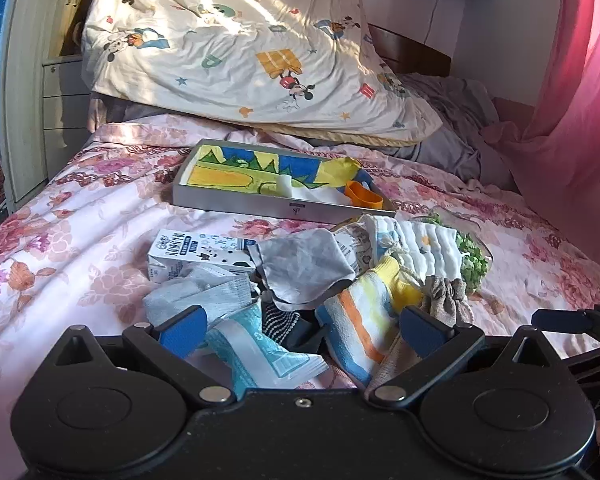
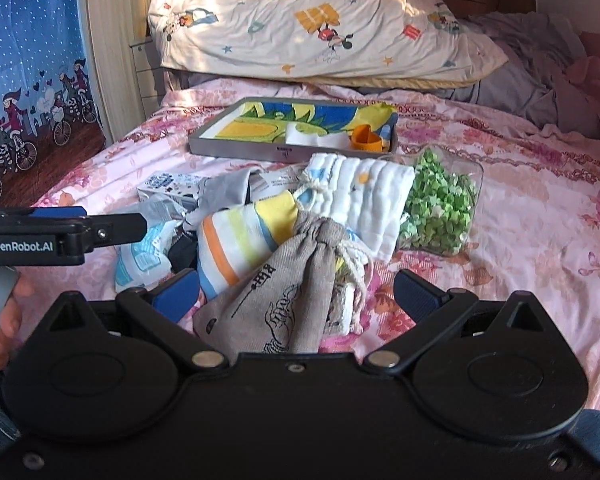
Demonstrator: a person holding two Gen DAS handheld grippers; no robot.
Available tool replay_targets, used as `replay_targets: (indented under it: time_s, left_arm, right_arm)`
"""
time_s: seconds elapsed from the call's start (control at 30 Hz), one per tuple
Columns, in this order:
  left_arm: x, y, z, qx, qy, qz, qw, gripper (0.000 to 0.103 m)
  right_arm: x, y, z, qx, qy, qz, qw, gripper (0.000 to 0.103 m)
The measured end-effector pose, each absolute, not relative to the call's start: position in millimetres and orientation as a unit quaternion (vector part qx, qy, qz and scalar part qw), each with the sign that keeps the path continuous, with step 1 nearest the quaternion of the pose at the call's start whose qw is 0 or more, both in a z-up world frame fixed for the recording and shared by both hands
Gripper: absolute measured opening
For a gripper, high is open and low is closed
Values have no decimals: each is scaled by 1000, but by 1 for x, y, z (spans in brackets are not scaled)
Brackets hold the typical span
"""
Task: Organize soft objects
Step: 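Grasp the striped sock with the left tool while the right tool grasps the grey drawstring bag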
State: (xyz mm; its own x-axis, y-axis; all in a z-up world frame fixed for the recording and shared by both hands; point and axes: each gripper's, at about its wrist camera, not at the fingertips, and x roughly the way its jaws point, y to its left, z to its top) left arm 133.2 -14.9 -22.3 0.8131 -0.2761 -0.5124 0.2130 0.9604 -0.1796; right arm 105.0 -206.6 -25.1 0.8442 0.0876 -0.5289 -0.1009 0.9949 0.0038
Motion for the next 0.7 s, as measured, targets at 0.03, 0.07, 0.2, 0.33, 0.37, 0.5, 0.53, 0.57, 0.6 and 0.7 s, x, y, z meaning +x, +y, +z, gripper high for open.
replay_targets:
  time_s: [0.03,0.07,0.2,0.33,0.37,0.5,0.53,0.57,0.6,0.7]
  left_arm:
    - [135,-16,-22,-57,280,-132,949,102]
    - [137,-17,-22,-56,282,-136,948,102]
    - [145,-24,-24,-53,288,-152,944,102]
    - [157,-30,-25,-50,293,-169,940,101]
    - [161,-31,-26,-52,295,-176,938,99]
    - [175,-38,-32,-57,305,-202,929,90]
    - [179,-40,-33,-57,308,-206,927,86]
    - [183,-42,-35,-58,313,-212,924,85]
    - [186,-43,-38,-60,317,-217,921,82]
    - [194,-47,-45,-69,327,-227,915,76]
  right_arm:
    - [107,-207,-27,-12,278,48,959,102]
    - [109,-207,-28,-12,281,47,958,102]
    - [108,-207,-28,-10,277,31,960,102]
    - [111,-207,-31,-10,270,23,963,98]
    - [112,-207,-32,-11,270,23,963,94]
    - [118,-206,-35,-15,278,26,960,88]
    - [119,-205,-36,-16,280,27,959,87]
    - [121,-205,-37,-17,283,28,959,86]
    - [122,-205,-38,-17,285,29,958,85]
    - [129,-204,-42,-13,300,30,953,79]
